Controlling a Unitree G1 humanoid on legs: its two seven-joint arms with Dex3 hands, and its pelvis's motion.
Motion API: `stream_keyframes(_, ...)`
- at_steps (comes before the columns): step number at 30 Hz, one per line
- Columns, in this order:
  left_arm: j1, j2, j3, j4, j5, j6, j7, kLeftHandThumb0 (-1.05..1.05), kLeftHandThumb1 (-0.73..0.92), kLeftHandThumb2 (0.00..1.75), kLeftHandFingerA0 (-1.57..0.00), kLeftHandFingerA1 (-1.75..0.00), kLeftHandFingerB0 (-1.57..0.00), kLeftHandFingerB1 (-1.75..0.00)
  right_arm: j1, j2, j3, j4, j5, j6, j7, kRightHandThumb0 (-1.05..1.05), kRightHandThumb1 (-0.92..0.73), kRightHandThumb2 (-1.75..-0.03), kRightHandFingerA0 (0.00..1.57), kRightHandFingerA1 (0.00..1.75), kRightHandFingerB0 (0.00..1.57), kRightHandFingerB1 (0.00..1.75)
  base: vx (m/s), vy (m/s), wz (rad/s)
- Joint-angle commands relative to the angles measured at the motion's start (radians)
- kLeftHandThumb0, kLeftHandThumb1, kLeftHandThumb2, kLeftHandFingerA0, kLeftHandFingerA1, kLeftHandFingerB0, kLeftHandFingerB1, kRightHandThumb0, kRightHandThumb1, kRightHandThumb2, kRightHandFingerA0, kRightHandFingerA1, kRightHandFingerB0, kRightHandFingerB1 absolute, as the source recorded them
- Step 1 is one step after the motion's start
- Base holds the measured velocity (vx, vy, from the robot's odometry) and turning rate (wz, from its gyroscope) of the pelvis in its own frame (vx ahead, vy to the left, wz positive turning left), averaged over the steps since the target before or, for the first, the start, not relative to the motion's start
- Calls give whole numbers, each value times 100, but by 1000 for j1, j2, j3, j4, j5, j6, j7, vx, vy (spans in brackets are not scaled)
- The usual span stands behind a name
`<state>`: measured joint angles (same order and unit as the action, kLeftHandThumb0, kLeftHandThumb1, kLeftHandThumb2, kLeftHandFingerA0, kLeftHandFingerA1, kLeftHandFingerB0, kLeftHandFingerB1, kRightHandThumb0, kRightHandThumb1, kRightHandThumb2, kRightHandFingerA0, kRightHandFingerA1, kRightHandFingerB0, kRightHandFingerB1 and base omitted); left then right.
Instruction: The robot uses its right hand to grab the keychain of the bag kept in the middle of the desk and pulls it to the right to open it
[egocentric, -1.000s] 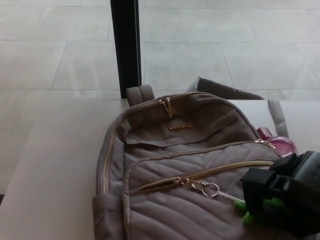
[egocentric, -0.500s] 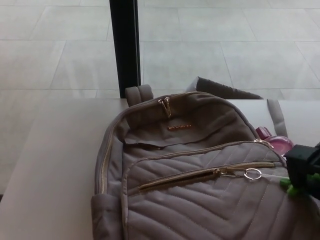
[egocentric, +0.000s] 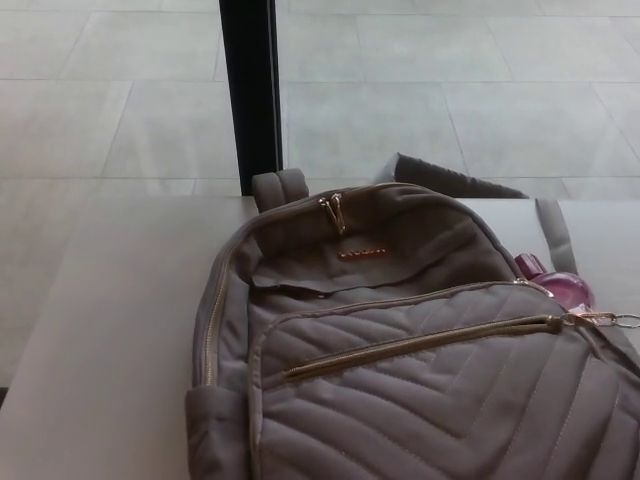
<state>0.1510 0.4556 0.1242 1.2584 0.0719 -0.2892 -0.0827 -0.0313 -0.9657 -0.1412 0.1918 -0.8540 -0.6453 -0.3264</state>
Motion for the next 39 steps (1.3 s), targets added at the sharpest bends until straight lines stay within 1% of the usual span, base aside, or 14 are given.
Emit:
stream_keyframes(1,6,7,-3,-8,4,-14,13,-71,84,65,-63,-60,-53,-43,40,-50,-34,66,-22,25,-77,-17,-33,-107,95,175,79,157,0,0,0)
stream_keyframes(12,10,5,0,0,1,-20,3,-69,84,65,-63,-59,-54,-44,155,-83,-45,117,98,9,13,-15,-55,-90,92,175,61,141,0,0,0)
stream_keyframes(13,7,2,8,7,-7,-17,-1,-69,83,65,-63,-57,-53,-44,166,-84,-48,111,142,-5,46,-37,-55,-99,105,128,71,103,0,0,0)
stream_keyframes(14,9,3,4,5,-3,-24,0,-69,84,65,-65,-60,-53,-44,186,-80,-53,84,177,19,101,-44,-70,-61,69,102,30,39,0,0,0)
stream_keyframes(16,12,-1,11,2,-11,-17,-5,-70,84,65,-63,-60,-53,-44,219,-90,-61,34,179,59,167,-84,-55,-93,6,32,0,20,0,0,0)
stream_keyframes(19,14,1,-9,3,13,-25,6,-69,85,65,-64,-62,-54,-45,257,-98,-81,-16,200,81,221,-105,-61,-102,0,11,0,13,0,0,0)
stream_keyframes(20,12,2,-12,8,17,-27,6,-71,85,65,-65,-62,-55,-45,273,-94,-94,-28,225,82,234,-104,-71,-64,0,0,0,0,0,0,0)
stream_keyframes(23,24,1,-12,7,15,-50,3,-70,85,65,-65,-63,-55,-46,315,-83,-142,-75,280,125,294,-105,-59,-97,0,7,0,0,0,0,0)
stream_keyframes(27,24,4,-23,11,24,-54,5,-71,85,66,-64,-66,-57,-48,368,-58,-221,-107,338,170,337,-105,-69,-67,0,2,0,0,0,0,0)
stream_keyframes(29,23,0,-17,9,14,-42,5,-72,85,65,-64,-65,-59,-48,376,-49,-248,-80,354,154,320,-105,-55,-102,0,23,0,0,0,0,0)
stream_keyframes(30,23,1,-23,11,20,-47,8,-71,86,65,-64,-63,-58,-48,391,-35,-282,-60,390,175,333,-105,-72,-62,0,0,0,0,0,0,0)
stream_keyframes(35,26,0,-26,16,18,-65,8,-70,85,65,-66,-63,-56,-45,377,27,-391,157,510,215,307,-105,-76,-64,0,0,0,1,0,0,0)
stream_keyframes(36,24,2,-31,17,22,-62,8,-70,86,66,-65,-61,-55,-45,370,49,-424,182,572,256,340,-105,-62,-107,0,24,0,12,0,0,0)
stream_keyframes(39,31,0,-36,16,25,-69,8,-68,86,66,-62,-58,-56,-46,343,73,-505,306,659,344,388,-96,-64,-105,0,29,10,18,0,0,0)
